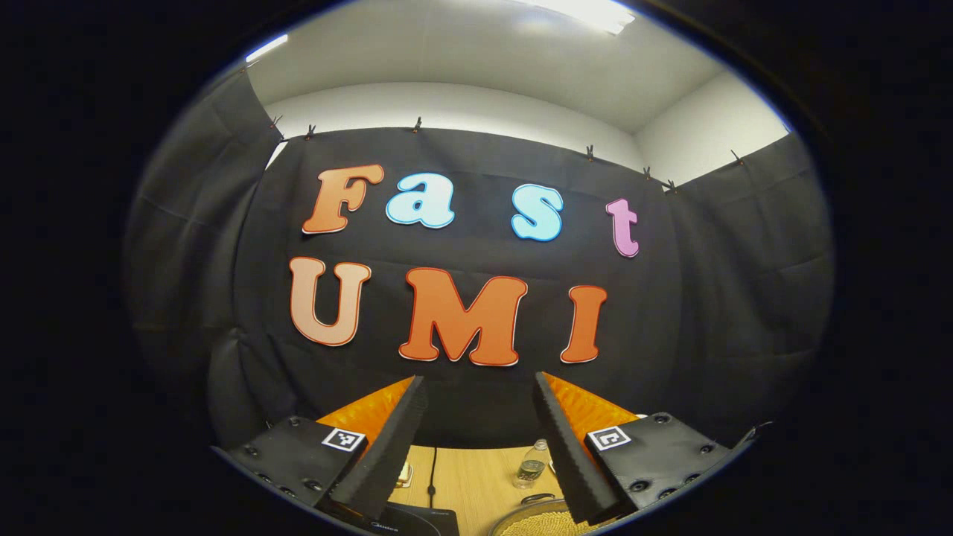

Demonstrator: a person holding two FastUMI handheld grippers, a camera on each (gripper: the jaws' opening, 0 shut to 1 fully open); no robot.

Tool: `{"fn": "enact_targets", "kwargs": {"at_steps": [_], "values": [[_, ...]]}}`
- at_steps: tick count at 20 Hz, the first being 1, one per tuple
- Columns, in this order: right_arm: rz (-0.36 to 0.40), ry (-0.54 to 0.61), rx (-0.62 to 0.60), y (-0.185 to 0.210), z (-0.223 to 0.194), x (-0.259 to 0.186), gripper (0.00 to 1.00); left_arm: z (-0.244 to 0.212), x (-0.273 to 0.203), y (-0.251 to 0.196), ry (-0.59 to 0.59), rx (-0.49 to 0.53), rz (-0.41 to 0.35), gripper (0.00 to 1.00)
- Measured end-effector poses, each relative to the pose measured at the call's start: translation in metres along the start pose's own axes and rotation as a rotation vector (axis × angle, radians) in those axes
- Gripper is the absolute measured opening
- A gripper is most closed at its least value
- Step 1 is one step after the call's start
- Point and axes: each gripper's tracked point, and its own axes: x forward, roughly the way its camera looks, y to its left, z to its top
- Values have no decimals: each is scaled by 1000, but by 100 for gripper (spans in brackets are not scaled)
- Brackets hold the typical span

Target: First push the handle of the pot to place it horizontally, then grasp the pot with both hands and set it on the induction cooktop.

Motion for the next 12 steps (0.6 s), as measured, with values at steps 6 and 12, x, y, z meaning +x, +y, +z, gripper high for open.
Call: {"fn": "enact_targets", "kwargs": {"at_steps": [6, 12], "values": [[51, 172, 39, 38, -30, 18, 0, -8, 2, 23, 27, 6, 11, 93], [73, 270, 14, 66, -40, 32, 0, -12, 2, 46, 34, -2, 22, 93]]}}
